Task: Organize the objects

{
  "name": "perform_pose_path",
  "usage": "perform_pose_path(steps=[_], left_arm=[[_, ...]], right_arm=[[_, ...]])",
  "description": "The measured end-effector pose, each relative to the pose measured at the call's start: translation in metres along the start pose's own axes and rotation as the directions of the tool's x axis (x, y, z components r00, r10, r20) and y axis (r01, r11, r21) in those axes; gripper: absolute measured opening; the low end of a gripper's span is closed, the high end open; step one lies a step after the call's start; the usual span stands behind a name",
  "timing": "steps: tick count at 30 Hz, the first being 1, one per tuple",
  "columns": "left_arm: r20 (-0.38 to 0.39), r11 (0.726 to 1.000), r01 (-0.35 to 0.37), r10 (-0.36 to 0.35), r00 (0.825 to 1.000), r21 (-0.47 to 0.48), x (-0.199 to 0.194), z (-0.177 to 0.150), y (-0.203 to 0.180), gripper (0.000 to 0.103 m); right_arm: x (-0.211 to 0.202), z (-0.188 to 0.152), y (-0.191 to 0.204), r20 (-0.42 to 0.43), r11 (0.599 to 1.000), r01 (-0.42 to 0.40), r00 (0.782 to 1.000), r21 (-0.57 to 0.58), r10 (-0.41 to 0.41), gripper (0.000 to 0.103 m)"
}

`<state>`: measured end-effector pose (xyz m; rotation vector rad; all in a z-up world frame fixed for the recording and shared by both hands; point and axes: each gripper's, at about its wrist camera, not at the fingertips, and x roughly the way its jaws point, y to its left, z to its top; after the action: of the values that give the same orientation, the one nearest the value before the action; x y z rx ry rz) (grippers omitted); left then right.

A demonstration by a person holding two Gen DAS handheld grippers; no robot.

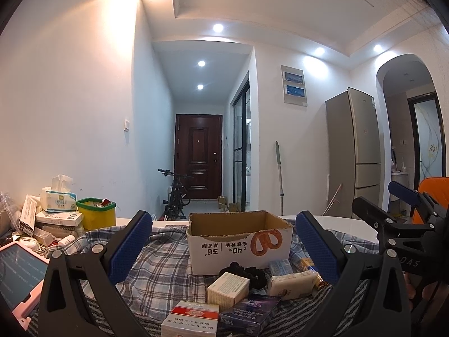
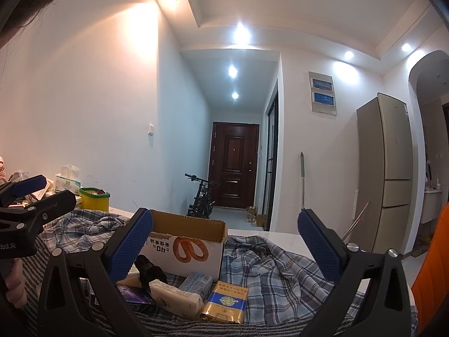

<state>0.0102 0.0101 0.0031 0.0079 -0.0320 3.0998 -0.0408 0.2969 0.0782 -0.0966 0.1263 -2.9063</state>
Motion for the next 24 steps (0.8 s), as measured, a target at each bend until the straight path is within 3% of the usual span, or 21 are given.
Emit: perform_pose_path(steps=[24], left_arm=[[-0.019,1.000,-0.002,0.001,1.000,-0.013,0.0051,-0.0007,0.0017,0.103]], right_arm=[[0.0031,-0.0063,-0.0093,0.016,0.999,-0.002,1.000,0.043,0.001,0.103]])
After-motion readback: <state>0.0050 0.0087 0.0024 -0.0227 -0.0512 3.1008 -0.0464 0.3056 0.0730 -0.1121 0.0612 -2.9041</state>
